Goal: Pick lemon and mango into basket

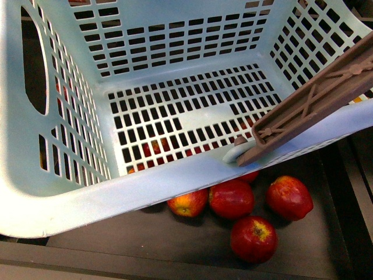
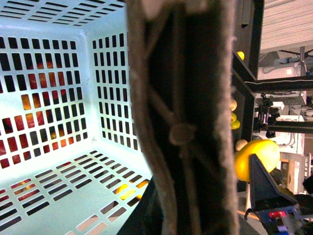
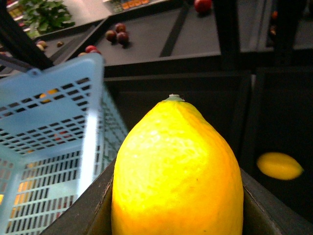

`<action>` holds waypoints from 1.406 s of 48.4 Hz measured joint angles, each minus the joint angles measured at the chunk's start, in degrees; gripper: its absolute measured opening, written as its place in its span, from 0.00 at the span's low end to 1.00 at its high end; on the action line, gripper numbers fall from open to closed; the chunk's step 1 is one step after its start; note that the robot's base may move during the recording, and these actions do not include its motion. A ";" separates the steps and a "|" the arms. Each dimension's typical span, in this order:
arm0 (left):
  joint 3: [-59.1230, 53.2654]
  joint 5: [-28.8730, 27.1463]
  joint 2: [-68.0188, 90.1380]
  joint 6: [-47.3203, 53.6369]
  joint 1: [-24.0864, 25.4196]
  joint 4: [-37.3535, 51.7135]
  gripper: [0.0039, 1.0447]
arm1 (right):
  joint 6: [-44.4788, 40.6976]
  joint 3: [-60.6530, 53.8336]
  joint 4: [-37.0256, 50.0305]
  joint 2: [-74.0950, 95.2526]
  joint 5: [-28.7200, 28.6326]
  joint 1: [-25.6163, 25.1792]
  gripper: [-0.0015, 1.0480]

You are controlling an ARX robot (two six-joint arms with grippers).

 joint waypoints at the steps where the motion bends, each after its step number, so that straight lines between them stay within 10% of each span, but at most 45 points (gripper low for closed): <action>1: 0.00 0.00 0.00 0.00 0.00 0.00 0.04 | 0.85 -0.42 0.31 -1.27 0.11 0.96 0.48; 33: 0.00 -0.04 0.00 0.00 0.00 0.00 0.04 | 6.67 0.24 0.15 -1.42 24.65 32.96 0.49; 38: 0.00 -0.02 0.00 0.00 0.00 0.00 0.04 | 5.42 0.74 -0.92 0.09 29.05 35.71 0.67; 46: -0.11 0.13 0.07 0.07 0.00 0.00 0.04 | 7.23 1.36 -0.81 1.33 36.09 35.91 0.93; 57: -0.11 -0.42 0.07 0.07 0.02 0.00 0.04 | 11.61 -0.02 -2.12 -5.68 50.25 27.87 0.91; 68: -0.11 -0.02 0.07 0.04 0.00 0.00 0.04 | 3.61 -18.43 17.92 -23.39 43.08 21.22 0.49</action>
